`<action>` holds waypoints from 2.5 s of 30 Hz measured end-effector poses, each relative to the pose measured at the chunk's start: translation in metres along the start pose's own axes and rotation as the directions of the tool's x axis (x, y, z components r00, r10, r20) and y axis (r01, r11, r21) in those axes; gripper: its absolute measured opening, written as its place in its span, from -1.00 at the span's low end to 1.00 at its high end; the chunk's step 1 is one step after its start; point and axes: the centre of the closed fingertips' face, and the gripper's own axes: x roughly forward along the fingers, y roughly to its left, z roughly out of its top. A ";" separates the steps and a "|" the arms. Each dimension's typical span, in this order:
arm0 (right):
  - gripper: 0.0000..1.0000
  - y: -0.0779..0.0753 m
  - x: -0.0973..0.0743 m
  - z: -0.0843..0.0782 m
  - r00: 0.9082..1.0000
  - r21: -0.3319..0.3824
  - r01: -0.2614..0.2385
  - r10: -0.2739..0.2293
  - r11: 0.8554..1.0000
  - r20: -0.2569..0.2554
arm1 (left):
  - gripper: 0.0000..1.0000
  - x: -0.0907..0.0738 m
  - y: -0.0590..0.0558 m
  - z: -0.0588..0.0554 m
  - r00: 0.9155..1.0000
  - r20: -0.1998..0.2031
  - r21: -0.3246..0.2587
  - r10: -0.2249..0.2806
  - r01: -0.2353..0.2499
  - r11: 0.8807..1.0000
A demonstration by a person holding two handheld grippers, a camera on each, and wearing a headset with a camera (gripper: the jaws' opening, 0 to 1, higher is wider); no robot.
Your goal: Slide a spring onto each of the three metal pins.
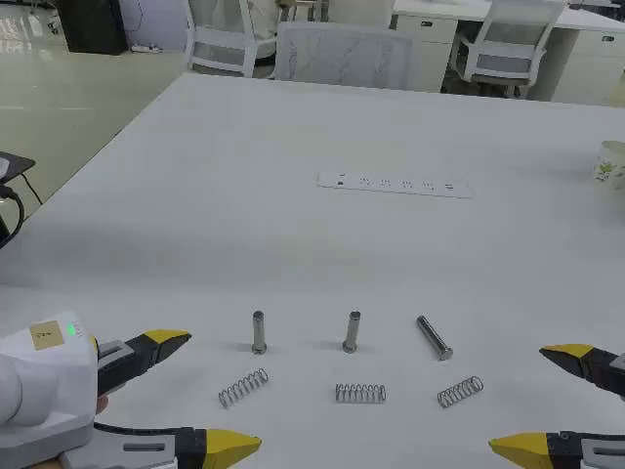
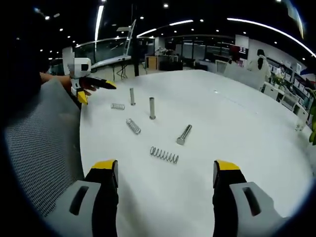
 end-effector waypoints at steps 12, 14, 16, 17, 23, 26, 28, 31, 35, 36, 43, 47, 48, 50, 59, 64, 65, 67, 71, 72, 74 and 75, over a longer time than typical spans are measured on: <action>0.56 0.001 0.002 -0.003 1.000 0.000 -0.009 0.009 1.000 0.000 | 0.68 -0.001 -0.001 -0.003 1.000 -0.012 0.002 0.005 -0.005 1.000; 0.56 0.000 0.001 -0.004 1.000 0.002 -0.009 0.009 1.000 0.001 | 0.67 0.000 -0.002 -0.003 1.000 -0.015 0.003 0.006 -0.006 1.000; 0.56 -0.002 0.000 -0.005 1.000 0.002 -0.008 0.008 1.000 0.001 | 0.67 0.000 -0.003 -0.002 1.000 -0.016 0.003 0.006 -0.006 1.000; 0.56 -0.001 0.000 -0.005 1.000 0.003 -0.010 0.010 1.000 -0.001 | 0.67 0.000 -0.004 -0.002 1.000 -0.017 0.003 0.006 -0.006 1.000; 0.55 -0.001 0.001 -0.005 1.000 0.000 -0.019 0.019 1.000 -0.004 | 0.66 0.000 -0.007 -0.002 1.000 -0.026 0.008 0.007 -0.007 1.000; 0.55 -0.001 0.001 -0.005 1.000 -0.006 -0.022 0.022 1.000 -0.007 | 0.66 -0.002 -0.007 -0.002 0.999 -0.033 0.016 0.009 -0.009 1.000; 0.55 -0.002 0.002 -0.003 1.000 -0.008 -0.024 0.024 1.000 -0.005 | 0.66 -0.003 -0.006 -0.003 0.999 -0.037 0.016 0.013 -0.012 1.000; 0.54 -0.003 0.000 -0.002 1.000 -0.011 -0.027 0.027 1.000 -0.004 | 0.66 -0.004 -0.007 -0.003 0.999 -0.040 0.015 0.016 -0.016 1.000; 0.54 -0.001 -0.002 -0.002 1.000 -0.015 -0.029 0.029 0.999 -0.009 | 0.66 -0.004 -0.010 -0.002 0.999 -0.043 0.016 0.014 -0.013 1.000; 0.54 -0.001 -0.003 -0.002 0.999 -0.015 -0.030 0.030 0.999 -0.010 | 0.65 -0.004 -0.010 -0.002 0.999 -0.044 0.016 0.013 -0.013 1.000; 0.53 0.002 -0.008 -0.005 0.999 -0.010 -0.029 0.029 1.000 -0.024 | 0.65 -0.003 -0.014 -0.002 0.999 -0.047 0.012 0.005 -0.005 1.000; 0.53 0.007 -0.011 -0.005 0.999 -0.007 -0.026 0.026 1.000 -0.023 | 0.64 -0.004 -0.017 -0.002 0.999 -0.047 0.013 -0.004 0.004 1.000; 0.53 0.008 -0.011 -0.005 0.999 -0.007 -0.026 0.026 1.000 -0.022 | 0.64 -0.004 -0.018 -0.002 0.999 -0.047 0.015 -0.006 0.006 1.000; 0.53 0.011 -0.013 -0.005 0.999 -0.007 -0.023 0.023 1.000 -0.025 | 0.64 -0.004 -0.019 -0.001 0.999 -0.046 0.018 -0.011 0.012 1.000; 0.52 0.020 -0.027 0.000 1.000 -0.016 -0.002 0.002 1.000 -0.018 | 0.62 -0.007 -0.025 0.006 0.999 -0.031 0.036 -0.028 0.029 0.999; 0.52 0.016 -0.031 0.000 1.000 -0.020 0.014 -0.014 1.000 -0.017 | 0.61 -0.007 -0.027 0.010 0.999 -0.020 0.040 -0.028 0.028 0.999; 0.52 0.016 -0.032 0.000 1.000 -0.021 0.016 -0.016 1.000 -0.018 | 0.61 -0.007 -0.027 0.010 0.999 -0.018 0.040 -0.027 0.028 0.999; 0.51 0.013 -0.033 -0.001 1.000 -0.022 0.020 -0.020 1.000 -0.019 | 0.61 -0.007 -0.027 0.011 1.000 -0.015 0.047 -0.025 0.026 0.999; 0.51 0.003 -0.032 0.001 0.999 -0.014 0.034 -0.034 0.999 -0.009 | 0.61 -0.007 -0.025 0.014 1.000 -0.007 0.043 -0.015 0.015 0.999; 0.51 0.000 -0.030 0.002 0.999 -0.013 0.038 -0.038 0.999 -0.007 | 0.61 -0.006 -0.024 0.014 1.000 -0.006 0.042 -0.015 0.015 0.999; 0.50 -0.005 -0.027 0.004 0.999 -0.010 0.039 -0.039 0.999 -0.001 | 0.61 -0.004 -0.023 0.014 1.000 -0.010 0.046 -0.016 0.017 0.999; 0.50 -0.007 -0.025 0.005 0.999 -0.008 0.040 -0.040 0.999 0.003 | 0.60 -0.003 -0.022 0.014 1.000 -0.012 0.048 -0.015 0.016 0.999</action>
